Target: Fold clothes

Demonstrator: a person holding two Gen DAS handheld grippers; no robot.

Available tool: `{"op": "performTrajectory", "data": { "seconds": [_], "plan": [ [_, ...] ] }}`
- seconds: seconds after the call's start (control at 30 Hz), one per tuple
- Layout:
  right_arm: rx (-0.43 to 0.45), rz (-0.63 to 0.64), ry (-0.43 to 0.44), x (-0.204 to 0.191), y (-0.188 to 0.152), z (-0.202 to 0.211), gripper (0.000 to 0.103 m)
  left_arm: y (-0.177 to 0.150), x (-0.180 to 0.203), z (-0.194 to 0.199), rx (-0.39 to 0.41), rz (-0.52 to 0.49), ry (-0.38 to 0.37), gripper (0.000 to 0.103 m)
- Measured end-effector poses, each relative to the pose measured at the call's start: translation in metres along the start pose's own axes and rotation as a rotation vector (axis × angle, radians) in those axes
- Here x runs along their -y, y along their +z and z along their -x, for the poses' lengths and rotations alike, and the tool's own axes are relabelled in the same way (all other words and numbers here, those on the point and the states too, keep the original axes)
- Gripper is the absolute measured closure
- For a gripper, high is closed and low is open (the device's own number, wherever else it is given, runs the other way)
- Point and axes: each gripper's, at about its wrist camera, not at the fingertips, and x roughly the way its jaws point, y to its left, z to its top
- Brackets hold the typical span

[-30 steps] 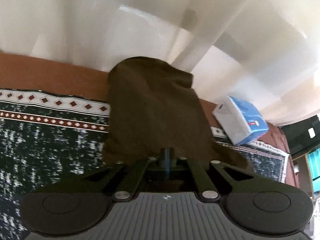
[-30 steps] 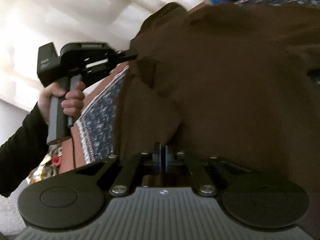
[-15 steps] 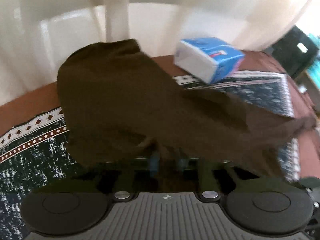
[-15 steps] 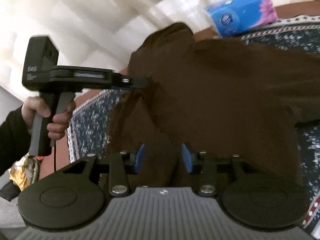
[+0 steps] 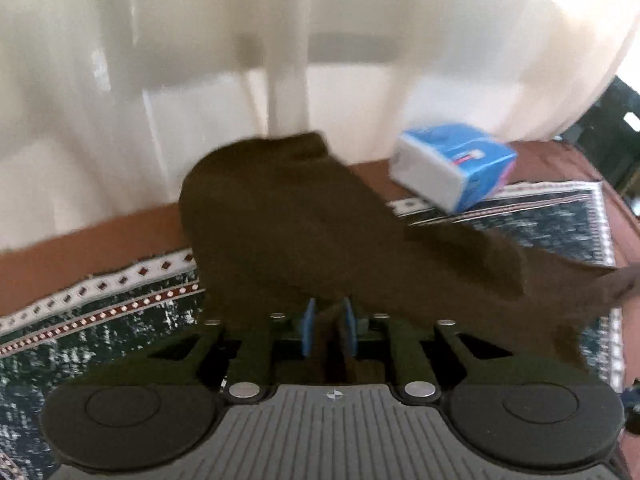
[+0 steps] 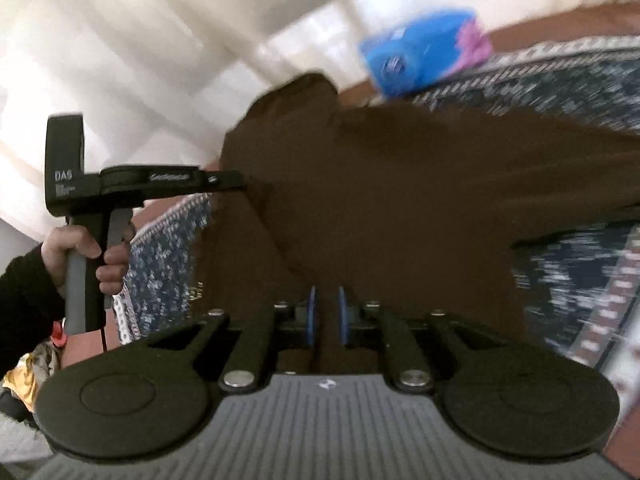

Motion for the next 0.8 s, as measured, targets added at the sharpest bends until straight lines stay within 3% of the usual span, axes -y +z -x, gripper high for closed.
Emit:
{"op": "performTrajectory", "data": {
  "seconds": [0.07,0.2,0.3,0.4,0.5,0.6,0.8],
  "plan": [
    [0.03,-0.001,-0.029,-0.003,-0.006,0.027,0.085,0.002,0.01,0.016,0.025,-0.035,-0.027,0.05],
    [0.086,-0.016,-0.092,-0.006,-0.032,0.082,0.073,-0.001,0.046,0.028,0.061,-0.109,-0.108,0.045],
    [0.109,-0.038,-0.151,-0.004,-0.059,0.112,0.06,-0.004,0.091,0.021,0.045,-0.202,-0.161,0.045],
    [0.113,-0.071,-0.183,0.01,-0.08,0.126,0.06,-0.014,0.141,0.012,0.031,-0.301,-0.181,0.043],
    [0.1,-0.106,-0.171,0.032,-0.089,0.127,0.06,-0.03,0.187,-0.004,0.012,-0.407,-0.194,0.034],
    [0.074,-0.119,-0.133,0.057,-0.09,0.126,0.06,-0.034,0.216,-0.026,-0.003,-0.413,-0.147,0.034],
    [-0.01,-0.084,-0.024,0.095,-0.092,0.124,0.06,0.013,0.211,-0.067,-0.044,-0.158,-0.021,0.034]
  ]
}}
